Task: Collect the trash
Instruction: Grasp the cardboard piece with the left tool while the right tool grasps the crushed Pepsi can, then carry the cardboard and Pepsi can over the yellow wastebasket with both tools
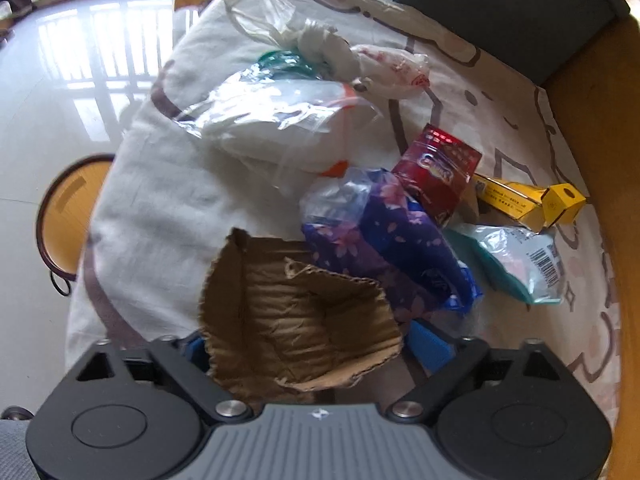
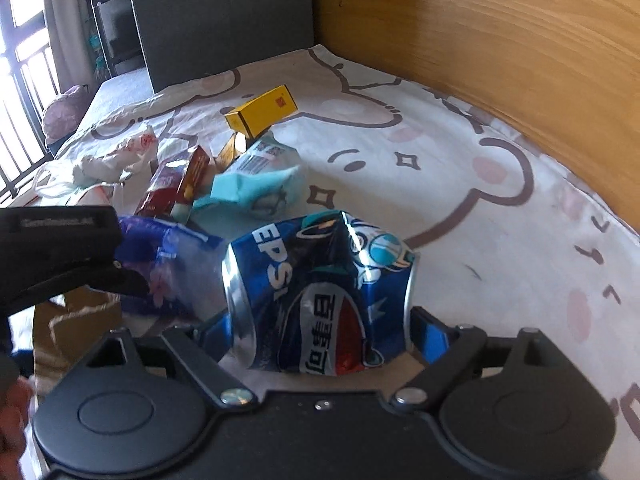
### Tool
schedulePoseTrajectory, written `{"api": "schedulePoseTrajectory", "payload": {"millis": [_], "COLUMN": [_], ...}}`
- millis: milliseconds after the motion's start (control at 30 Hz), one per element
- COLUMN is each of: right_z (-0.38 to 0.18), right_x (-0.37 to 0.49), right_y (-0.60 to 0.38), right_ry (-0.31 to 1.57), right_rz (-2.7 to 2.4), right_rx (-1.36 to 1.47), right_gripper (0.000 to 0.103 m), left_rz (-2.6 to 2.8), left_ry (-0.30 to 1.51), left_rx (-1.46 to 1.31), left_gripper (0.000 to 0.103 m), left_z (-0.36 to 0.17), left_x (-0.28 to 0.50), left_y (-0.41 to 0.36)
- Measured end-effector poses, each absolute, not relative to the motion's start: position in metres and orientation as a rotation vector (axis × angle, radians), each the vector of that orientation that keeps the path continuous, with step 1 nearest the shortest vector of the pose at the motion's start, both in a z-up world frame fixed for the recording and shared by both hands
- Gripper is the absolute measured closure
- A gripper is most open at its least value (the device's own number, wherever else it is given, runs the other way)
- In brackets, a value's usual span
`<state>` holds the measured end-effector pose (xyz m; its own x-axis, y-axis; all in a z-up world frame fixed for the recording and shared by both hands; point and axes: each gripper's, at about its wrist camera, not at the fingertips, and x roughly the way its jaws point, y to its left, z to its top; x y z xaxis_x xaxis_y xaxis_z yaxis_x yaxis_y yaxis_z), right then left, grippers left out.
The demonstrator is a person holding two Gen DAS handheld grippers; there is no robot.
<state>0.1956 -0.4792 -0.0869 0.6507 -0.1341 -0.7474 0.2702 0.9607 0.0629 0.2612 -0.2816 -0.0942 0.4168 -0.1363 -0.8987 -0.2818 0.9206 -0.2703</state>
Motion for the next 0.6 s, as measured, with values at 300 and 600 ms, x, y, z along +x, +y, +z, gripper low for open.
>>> {"api": "schedulePoseTrajectory", "payload": {"millis": [300, 600], "right_z": [-0.079, -0.058], "right_x": [0.169, 0.139], "right_y": [-0.475, -0.464], "right_ry": [0.814, 0.776], "right_rz": [-0.244, -0.237], "right_rx": [0.185, 0.183], "right_gripper": [0.013, 0.013], "left_rz": [-0.034, -0.141], "left_ry": [1.078, 0.998], "left_rx": [-0.37, -0.267], "left_gripper": [0.032, 0.035], "left_z": [-0.086, -0.063], "left_x": [0.243, 0.209], "left_y": [-0.269, -0.243]}}
